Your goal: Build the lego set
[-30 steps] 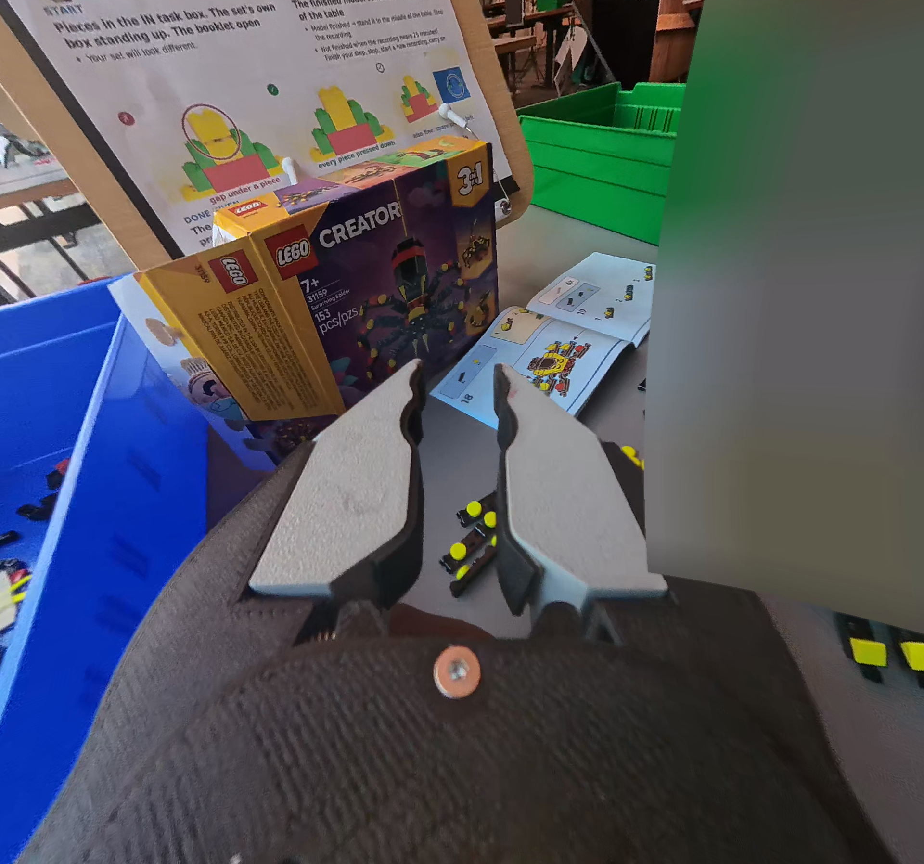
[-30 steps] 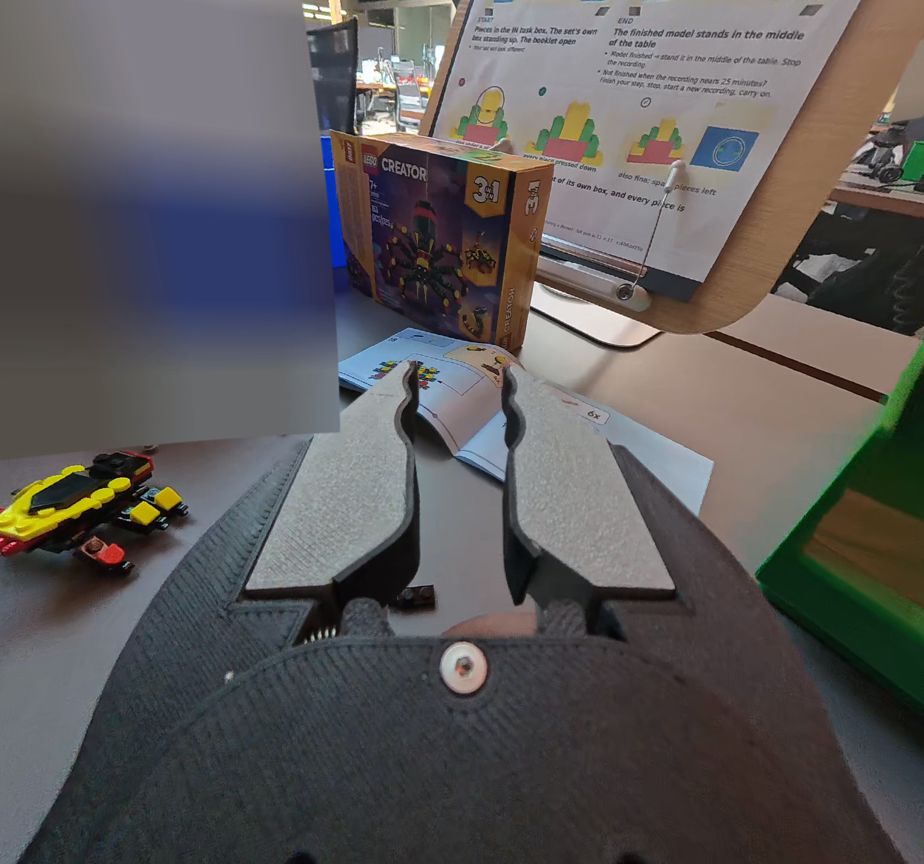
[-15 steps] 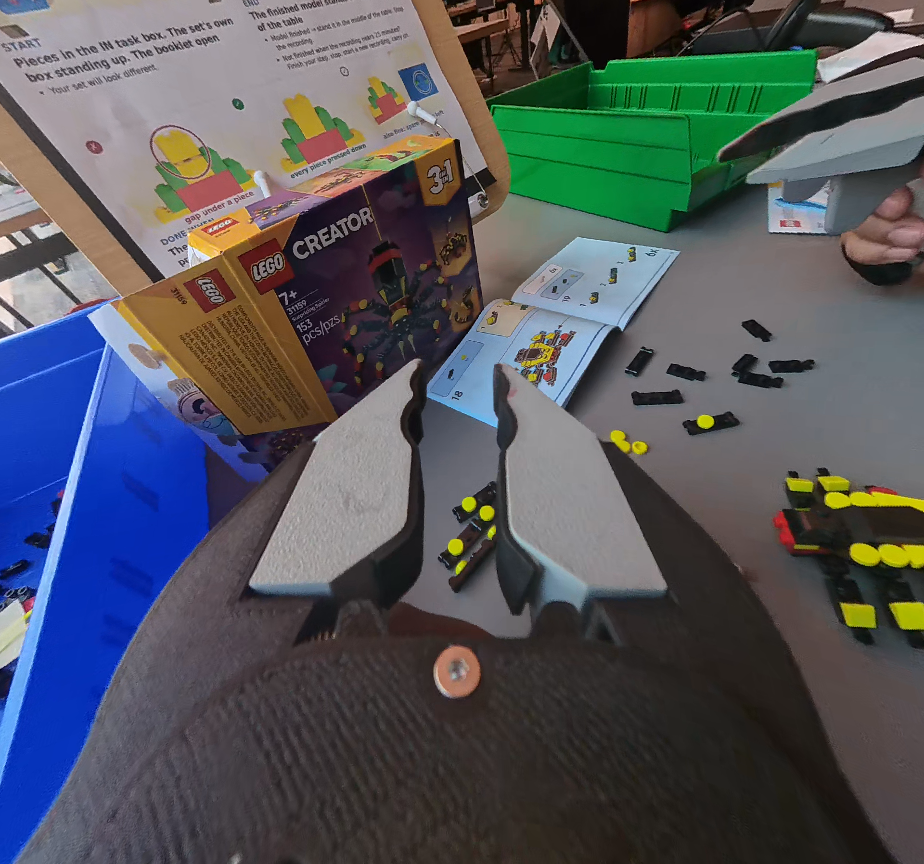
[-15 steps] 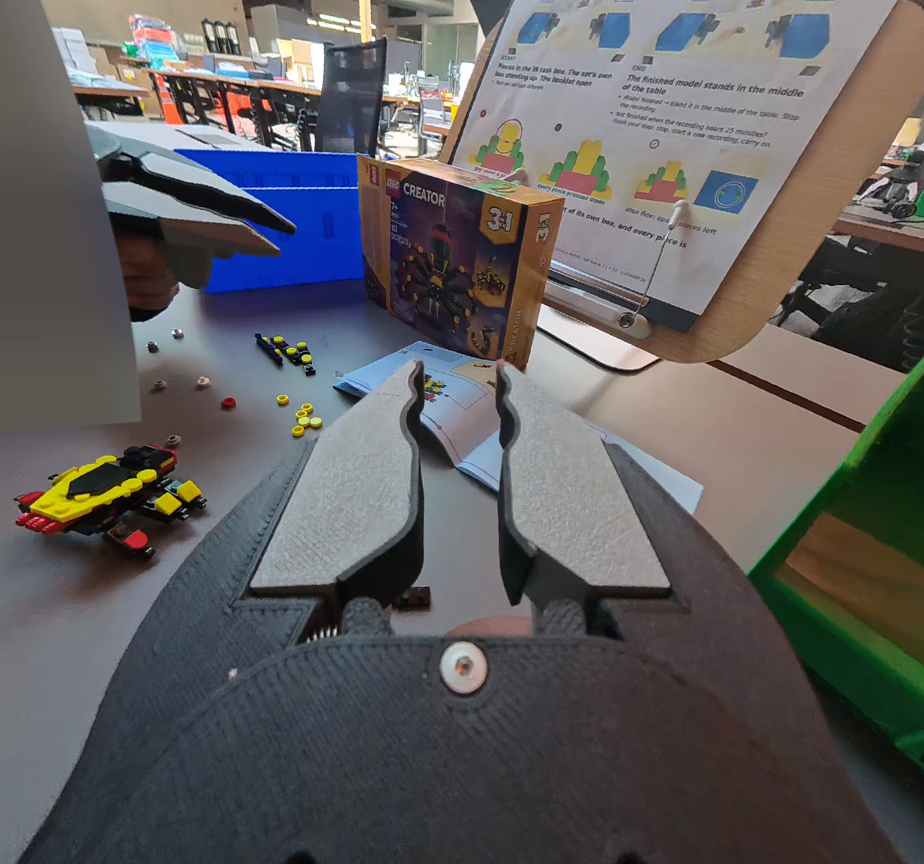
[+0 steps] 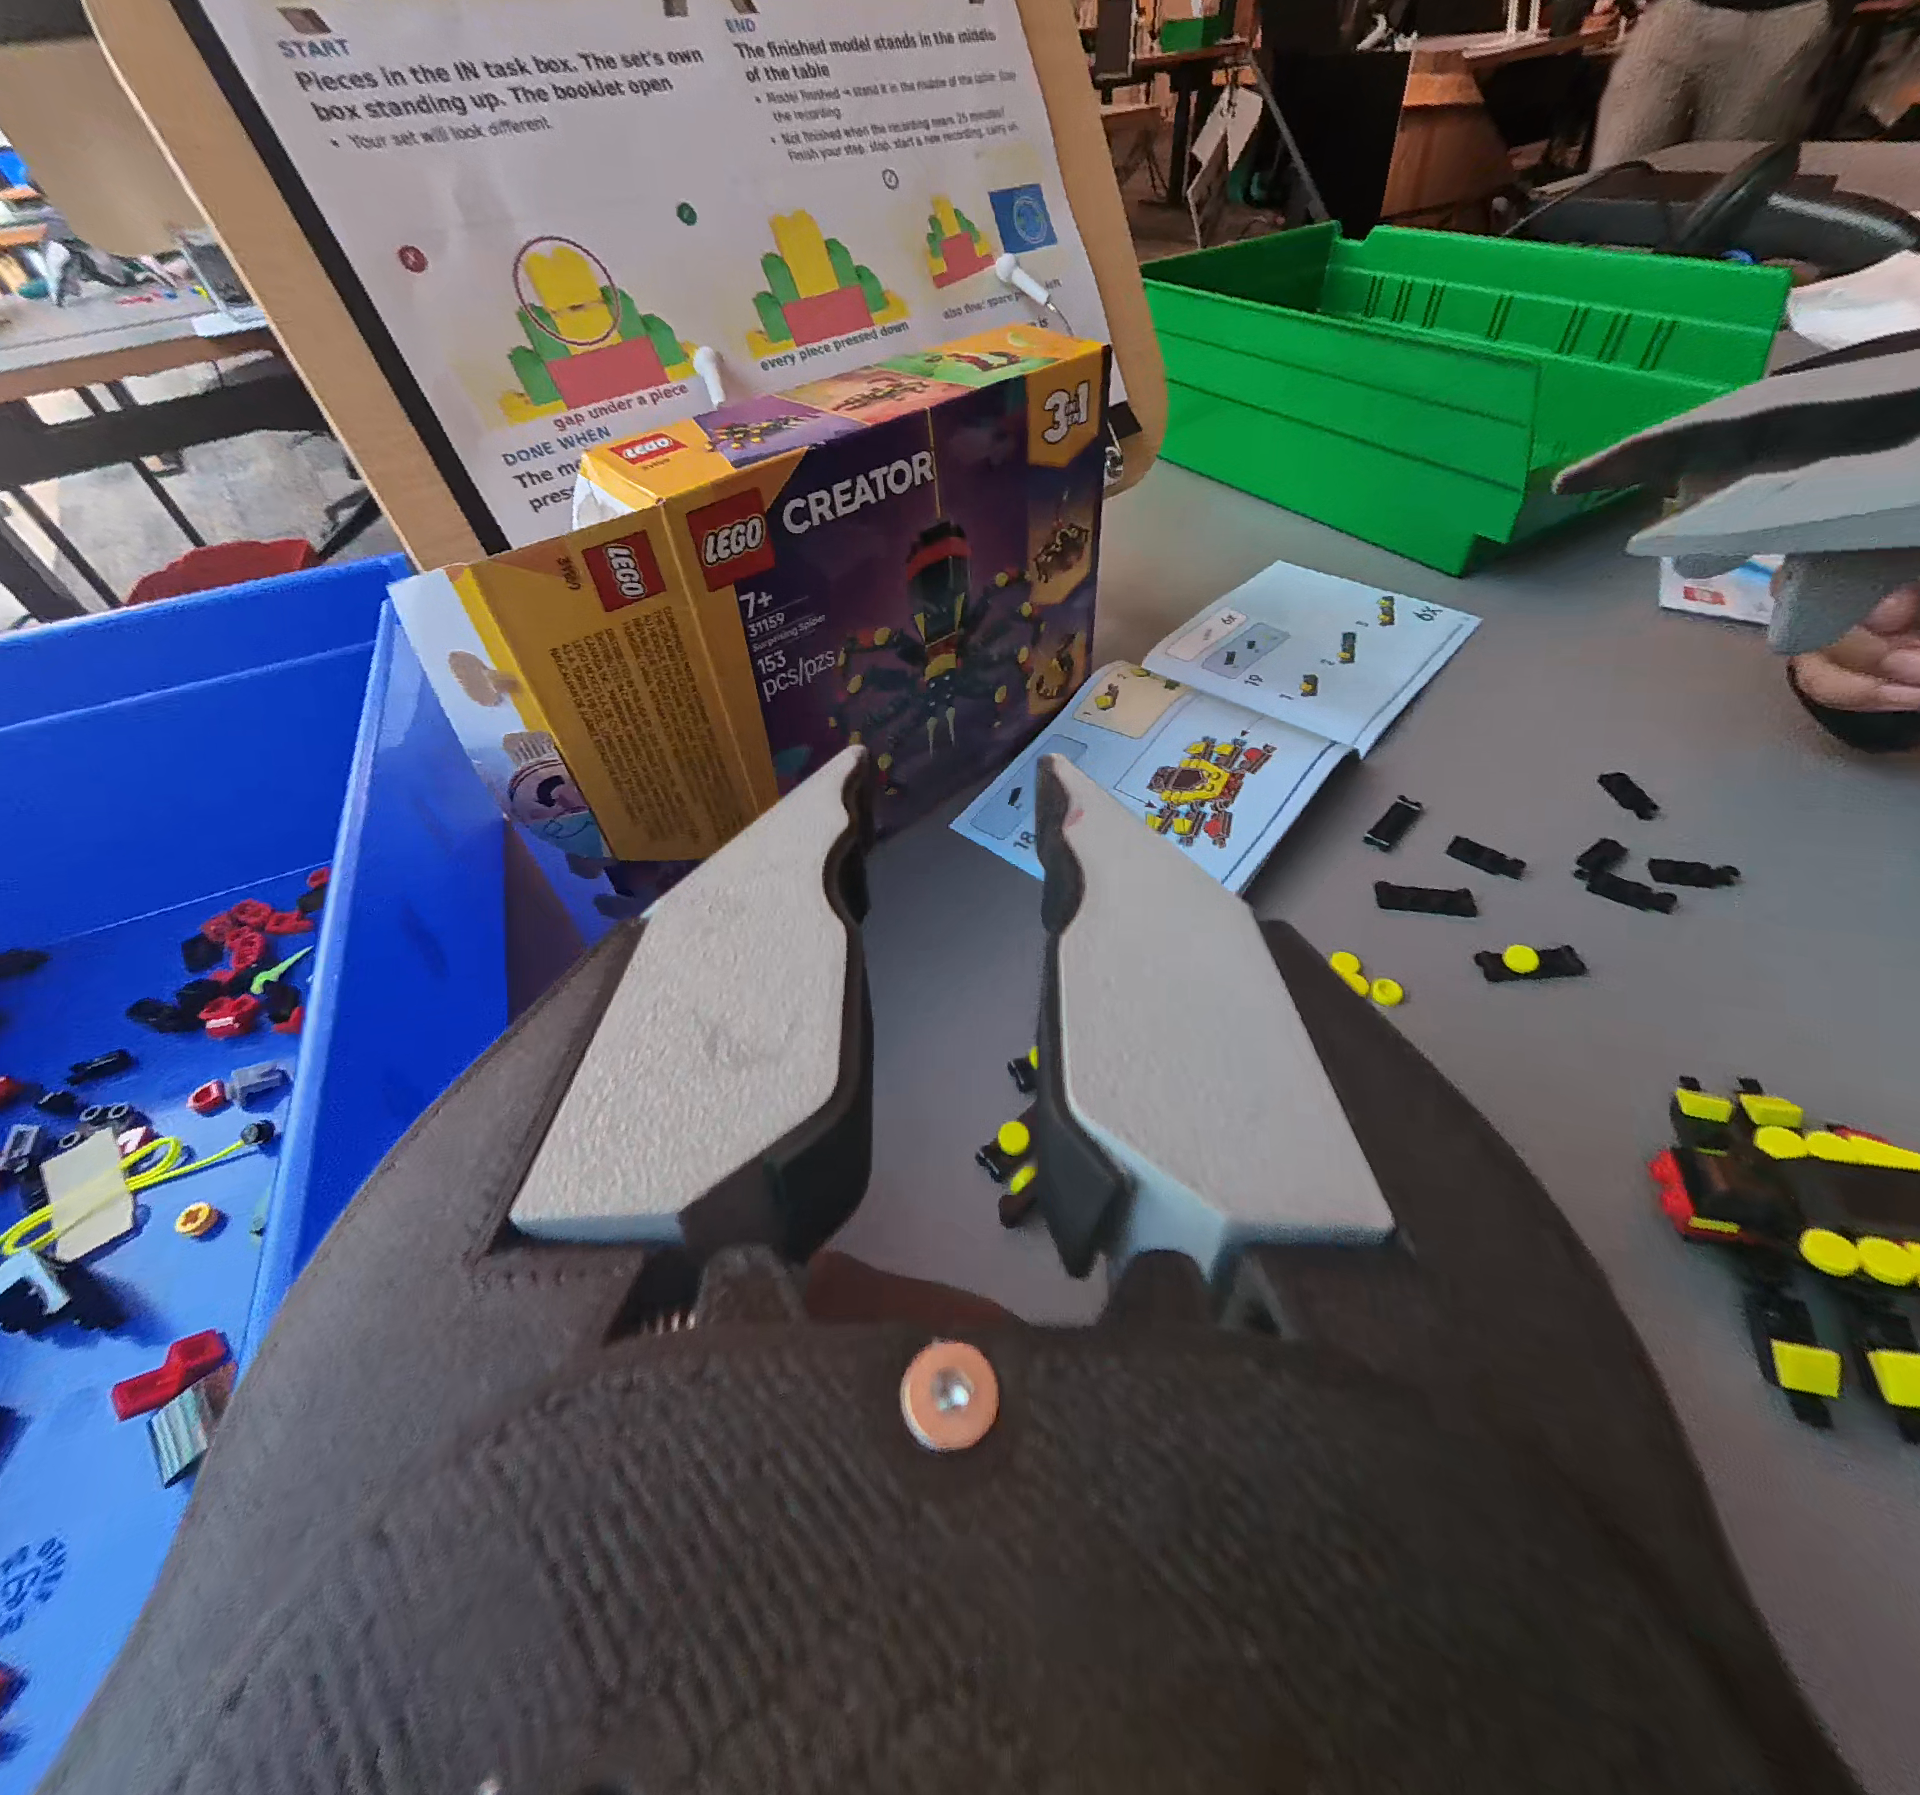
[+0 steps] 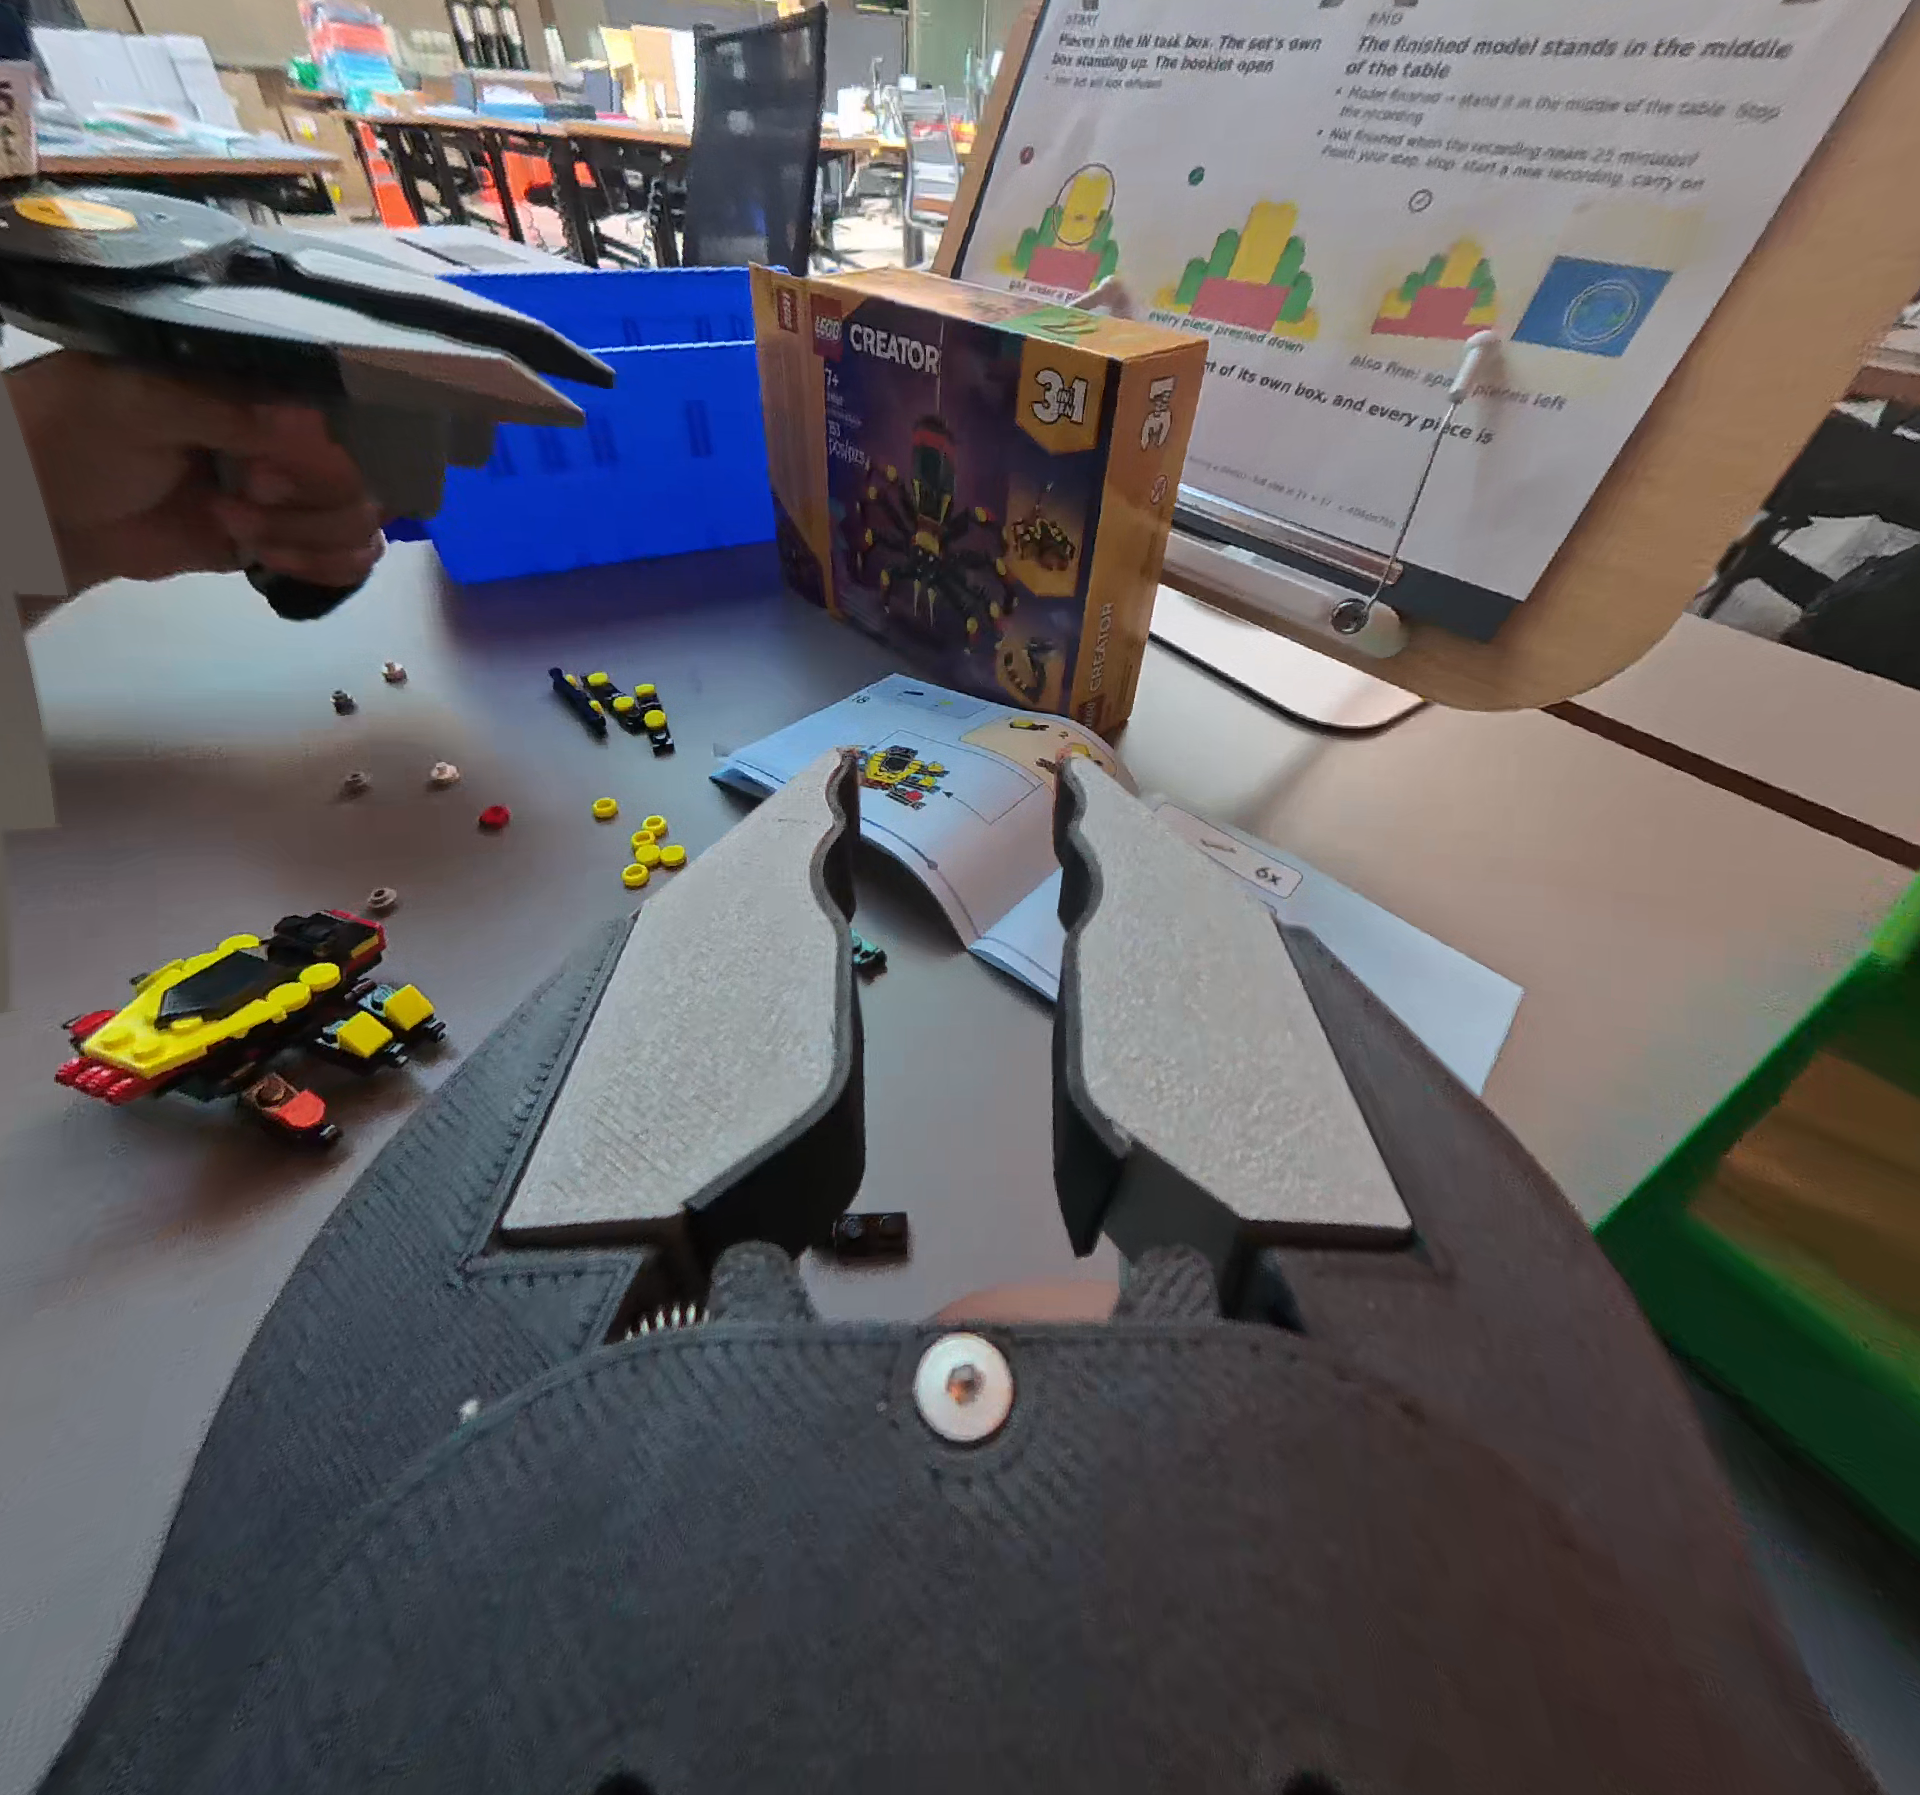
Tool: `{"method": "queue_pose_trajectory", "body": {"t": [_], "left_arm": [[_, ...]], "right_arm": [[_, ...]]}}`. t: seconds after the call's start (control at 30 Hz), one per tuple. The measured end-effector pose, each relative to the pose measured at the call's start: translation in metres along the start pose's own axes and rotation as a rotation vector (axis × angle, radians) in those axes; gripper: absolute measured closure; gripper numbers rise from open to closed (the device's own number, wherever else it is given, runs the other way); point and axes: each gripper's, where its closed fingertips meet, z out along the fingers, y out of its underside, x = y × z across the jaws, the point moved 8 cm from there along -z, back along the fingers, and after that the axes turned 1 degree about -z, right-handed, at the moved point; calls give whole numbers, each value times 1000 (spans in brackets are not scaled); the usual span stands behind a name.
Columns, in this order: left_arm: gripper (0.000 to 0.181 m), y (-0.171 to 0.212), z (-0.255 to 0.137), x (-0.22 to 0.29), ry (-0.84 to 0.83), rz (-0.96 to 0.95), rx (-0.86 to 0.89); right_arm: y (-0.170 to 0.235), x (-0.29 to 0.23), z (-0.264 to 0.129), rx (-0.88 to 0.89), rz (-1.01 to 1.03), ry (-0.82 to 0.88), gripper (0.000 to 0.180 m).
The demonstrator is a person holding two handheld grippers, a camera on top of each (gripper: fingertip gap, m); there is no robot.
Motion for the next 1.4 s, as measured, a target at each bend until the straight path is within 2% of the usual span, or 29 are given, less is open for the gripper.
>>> {"method": "queue_pose_trajectory", "body": {"t": [0.13, 0.23, 0.37, 0.5, 0.8, 0.97, 1.2, 1.4], "left_arm": [[152, -3, -2, -8, 10, -55, 64], [141, -6, -5, -13, -2, -95, 83], [124, -3, -5, -2, 30, 39, -28], [140, 14, -3, 12, 119, 196, -190], [140, 43, 5, 17, 187, 261, -405], [151, 47, 1, 20, 208, 321, -445], [164, 59, 1, 11, 220, 290, -511], [179, 66, 2, 15, 242, 338, -557]], "right_arm": [[-9, 13, -10, 89, 28, 81, 142], [-13, 28, -20, 127, 74, 142, 135], [-14, 32, -24, 123, 91, 155, 135], [-11, 24, -16, 81, 52, 130, 137], [-4, 18, -8, 13, -4, 108, 140], [-6, 20, -12, 34, 7, 107, 140], [-5, 14, -9, 26, 10, 76, 141], [-3, 12, -6, 9, -9, 82, 141]]}}
